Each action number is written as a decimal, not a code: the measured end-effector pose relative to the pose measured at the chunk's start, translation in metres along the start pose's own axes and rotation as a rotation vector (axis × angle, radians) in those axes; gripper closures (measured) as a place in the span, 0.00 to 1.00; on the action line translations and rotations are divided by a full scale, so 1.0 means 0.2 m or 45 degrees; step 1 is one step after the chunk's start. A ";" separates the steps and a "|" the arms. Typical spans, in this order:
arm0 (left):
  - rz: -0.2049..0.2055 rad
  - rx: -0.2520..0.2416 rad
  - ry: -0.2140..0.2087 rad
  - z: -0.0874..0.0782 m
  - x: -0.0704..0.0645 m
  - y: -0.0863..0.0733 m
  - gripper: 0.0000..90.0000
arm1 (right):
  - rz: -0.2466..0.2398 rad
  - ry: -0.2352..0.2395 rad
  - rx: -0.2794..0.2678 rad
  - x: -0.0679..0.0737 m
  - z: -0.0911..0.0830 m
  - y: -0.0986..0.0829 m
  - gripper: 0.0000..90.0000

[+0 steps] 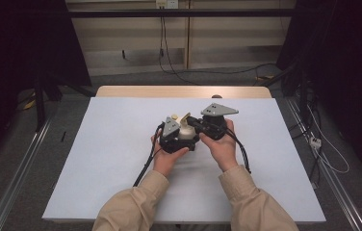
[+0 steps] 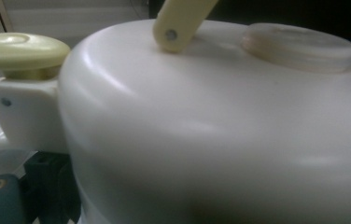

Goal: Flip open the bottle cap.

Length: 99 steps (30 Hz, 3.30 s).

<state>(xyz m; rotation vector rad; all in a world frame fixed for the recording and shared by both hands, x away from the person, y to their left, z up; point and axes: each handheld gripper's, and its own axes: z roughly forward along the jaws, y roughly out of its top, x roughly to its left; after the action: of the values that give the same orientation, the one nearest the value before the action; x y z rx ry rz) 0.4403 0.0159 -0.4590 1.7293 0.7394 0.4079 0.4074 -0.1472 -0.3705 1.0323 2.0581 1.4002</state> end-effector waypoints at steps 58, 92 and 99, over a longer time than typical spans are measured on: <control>-0.001 -0.002 0.002 0.00 0.00 0.00 0.06 | 0.010 -0.004 -0.006 -0.01 0.04 0.01 1.00; -0.019 0.009 -0.017 0.00 0.01 0.00 0.06 | -0.014 -0.004 0.010 0.00 0.06 0.03 0.89; -0.034 0.008 -0.022 0.00 0.01 -0.01 0.05 | 0.003 -0.001 0.003 0.00 0.05 0.03 0.70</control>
<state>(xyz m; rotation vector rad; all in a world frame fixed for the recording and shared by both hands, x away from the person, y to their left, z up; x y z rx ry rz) 0.4411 0.0181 -0.4602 1.7252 0.7516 0.3720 0.4168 -0.1393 -0.3686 1.0369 2.0586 1.3986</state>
